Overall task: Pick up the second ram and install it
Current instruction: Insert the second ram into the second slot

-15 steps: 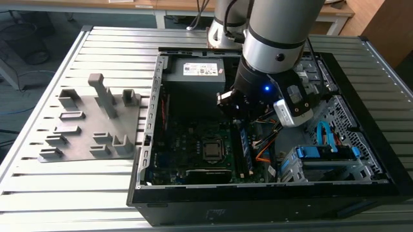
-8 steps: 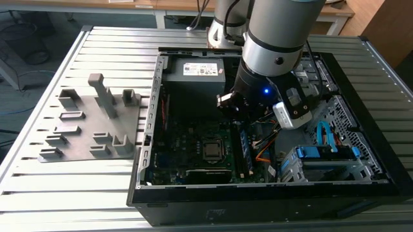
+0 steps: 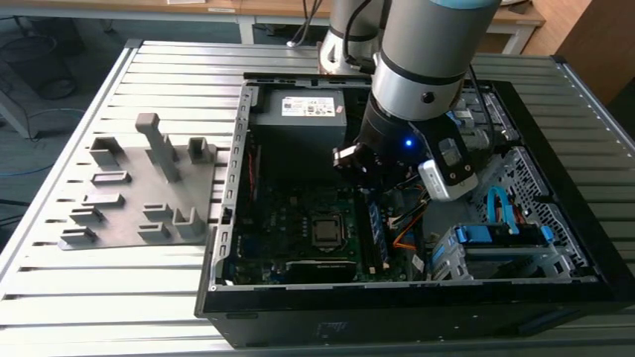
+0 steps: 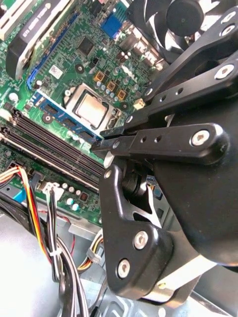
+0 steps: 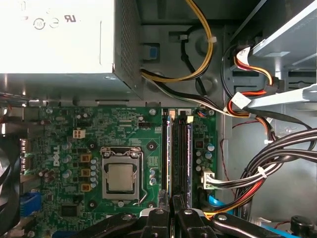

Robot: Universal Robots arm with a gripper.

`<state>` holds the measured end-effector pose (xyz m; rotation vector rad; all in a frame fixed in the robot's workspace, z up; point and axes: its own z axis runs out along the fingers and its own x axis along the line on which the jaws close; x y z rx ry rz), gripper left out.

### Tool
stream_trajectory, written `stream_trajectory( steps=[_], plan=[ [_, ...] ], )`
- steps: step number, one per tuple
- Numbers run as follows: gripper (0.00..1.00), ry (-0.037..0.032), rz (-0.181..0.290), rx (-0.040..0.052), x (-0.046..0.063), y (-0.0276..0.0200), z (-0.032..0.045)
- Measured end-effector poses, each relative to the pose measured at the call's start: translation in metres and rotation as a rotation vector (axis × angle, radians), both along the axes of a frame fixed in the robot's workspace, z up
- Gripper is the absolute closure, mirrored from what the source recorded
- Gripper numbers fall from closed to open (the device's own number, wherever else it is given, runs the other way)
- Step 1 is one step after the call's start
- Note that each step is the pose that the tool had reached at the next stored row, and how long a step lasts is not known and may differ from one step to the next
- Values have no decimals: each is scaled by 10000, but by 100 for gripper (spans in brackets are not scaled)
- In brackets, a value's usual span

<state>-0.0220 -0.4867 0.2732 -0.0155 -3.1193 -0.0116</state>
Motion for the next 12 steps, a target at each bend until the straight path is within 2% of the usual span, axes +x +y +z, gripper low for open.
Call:
stream_trajectory(
  steps=[12],
  plan=[
    [86, 0, 0, 0, 0, 0, -50]
  ],
)
